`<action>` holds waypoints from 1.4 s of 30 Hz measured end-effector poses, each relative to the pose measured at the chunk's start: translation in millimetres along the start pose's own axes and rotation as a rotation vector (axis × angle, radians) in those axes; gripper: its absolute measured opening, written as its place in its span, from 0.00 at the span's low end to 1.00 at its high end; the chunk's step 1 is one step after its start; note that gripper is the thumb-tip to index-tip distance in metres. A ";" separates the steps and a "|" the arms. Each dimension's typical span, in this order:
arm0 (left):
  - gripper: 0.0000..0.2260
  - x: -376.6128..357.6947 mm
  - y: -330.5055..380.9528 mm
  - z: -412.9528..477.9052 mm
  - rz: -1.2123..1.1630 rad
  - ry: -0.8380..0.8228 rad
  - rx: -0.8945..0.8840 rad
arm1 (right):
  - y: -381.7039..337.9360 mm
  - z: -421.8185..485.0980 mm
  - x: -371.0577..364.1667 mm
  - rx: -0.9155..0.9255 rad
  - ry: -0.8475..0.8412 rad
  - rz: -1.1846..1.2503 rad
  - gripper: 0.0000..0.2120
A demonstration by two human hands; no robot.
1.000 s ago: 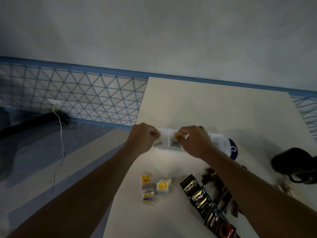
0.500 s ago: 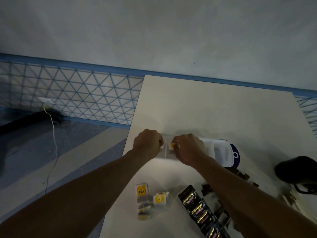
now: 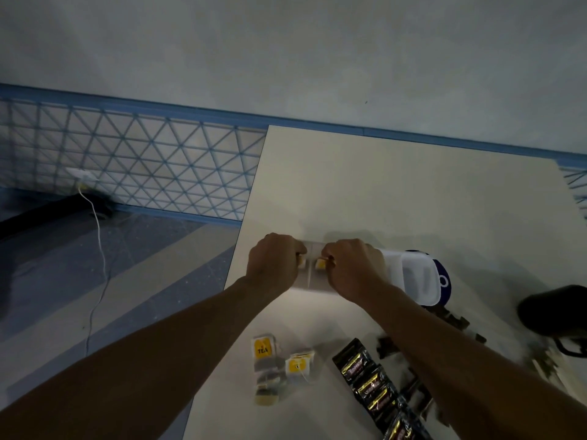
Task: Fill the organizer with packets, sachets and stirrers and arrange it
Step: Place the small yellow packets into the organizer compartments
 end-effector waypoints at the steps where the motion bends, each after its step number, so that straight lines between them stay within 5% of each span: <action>1: 0.13 -0.7 -0.9 -0.3 0.007 0.003 0.005 | 0.3 -0.3 -0.1 0.000 0.000 -0.009 0.10; 21: 0.13 24.6 8.9 -9.6 -0.039 0.166 -0.080 | -5.3 -13.6 21.2 0.043 0.147 0.015 0.10; 29: 0.07 64.5 -4.0 -46.2 -0.144 0.293 0.075 | -20.2 -46.1 41.9 0.107 0.182 0.113 0.09; 33: 0.06 54.0 -18.1 -75.0 -0.161 0.206 0.201 | -31.7 -71.6 31.0 0.181 0.143 0.149 0.07; 42: 0.18 -22.2 -33.1 -144.6 -0.222 -0.256 0.408 | -28.1 -111.9 -35.4 0.180 -0.300 0.189 0.14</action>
Point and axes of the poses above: each hand's wrist, its own z-axis towards the middle knuckle, its own x-axis out of the back of the hand, y = z × x, the point moved 9 cm from there along z, towards the middle knuckle, and after that the axes turned 13 degrees about -x, right-handed, at the moved point
